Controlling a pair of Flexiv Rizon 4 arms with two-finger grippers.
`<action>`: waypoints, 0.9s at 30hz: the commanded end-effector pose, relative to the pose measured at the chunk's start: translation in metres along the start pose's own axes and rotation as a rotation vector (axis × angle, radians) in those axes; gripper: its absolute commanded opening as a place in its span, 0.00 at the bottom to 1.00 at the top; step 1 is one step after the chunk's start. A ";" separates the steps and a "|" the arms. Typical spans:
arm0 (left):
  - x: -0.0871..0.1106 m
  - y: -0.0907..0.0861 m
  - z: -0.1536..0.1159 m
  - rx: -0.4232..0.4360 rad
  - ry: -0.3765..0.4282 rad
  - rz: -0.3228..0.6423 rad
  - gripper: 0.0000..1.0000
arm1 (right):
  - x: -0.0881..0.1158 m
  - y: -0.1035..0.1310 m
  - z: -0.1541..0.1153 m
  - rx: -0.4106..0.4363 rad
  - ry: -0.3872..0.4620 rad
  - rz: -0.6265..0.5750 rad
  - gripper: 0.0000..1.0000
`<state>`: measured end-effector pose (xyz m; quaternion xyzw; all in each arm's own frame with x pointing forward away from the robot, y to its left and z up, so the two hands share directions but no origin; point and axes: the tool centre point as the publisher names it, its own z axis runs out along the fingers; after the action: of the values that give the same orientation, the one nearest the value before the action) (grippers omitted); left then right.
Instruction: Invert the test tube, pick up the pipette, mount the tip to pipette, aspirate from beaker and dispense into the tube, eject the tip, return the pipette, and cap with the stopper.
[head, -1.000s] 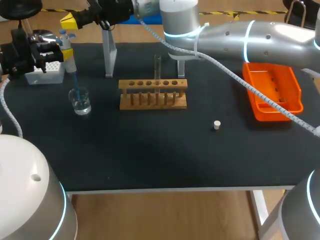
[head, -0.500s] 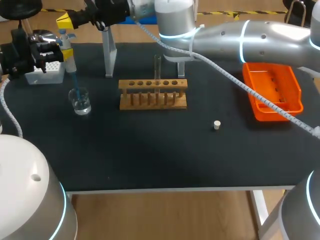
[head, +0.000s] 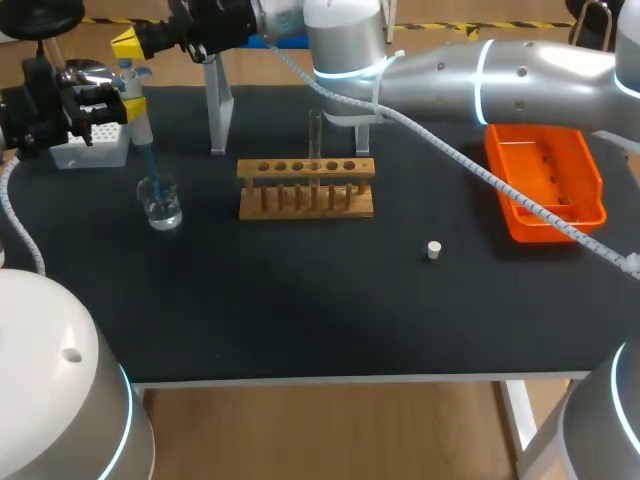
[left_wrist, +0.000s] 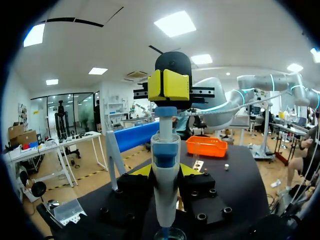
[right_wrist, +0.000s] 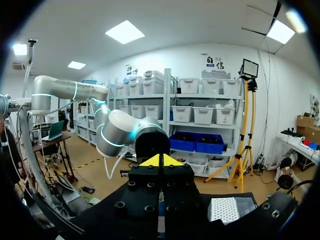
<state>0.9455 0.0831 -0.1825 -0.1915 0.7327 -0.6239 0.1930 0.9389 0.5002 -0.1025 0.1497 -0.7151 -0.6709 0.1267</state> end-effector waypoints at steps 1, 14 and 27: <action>0.001 0.000 0.000 0.000 -0.002 0.001 0.00 | -0.005 -0.003 0.001 -0.001 0.004 0.001 0.00; 0.001 0.000 0.000 0.000 -0.002 0.001 0.00 | -0.006 -0.012 0.003 0.005 0.007 0.020 0.00; 0.001 0.000 0.000 0.000 -0.002 0.001 0.00 | -0.005 -0.017 0.004 -0.005 0.015 0.034 0.00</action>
<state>0.9452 0.0834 -0.1853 -0.1918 0.7328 -0.6237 0.1930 0.9393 0.5025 -0.1140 0.1394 -0.7152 -0.6699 0.1423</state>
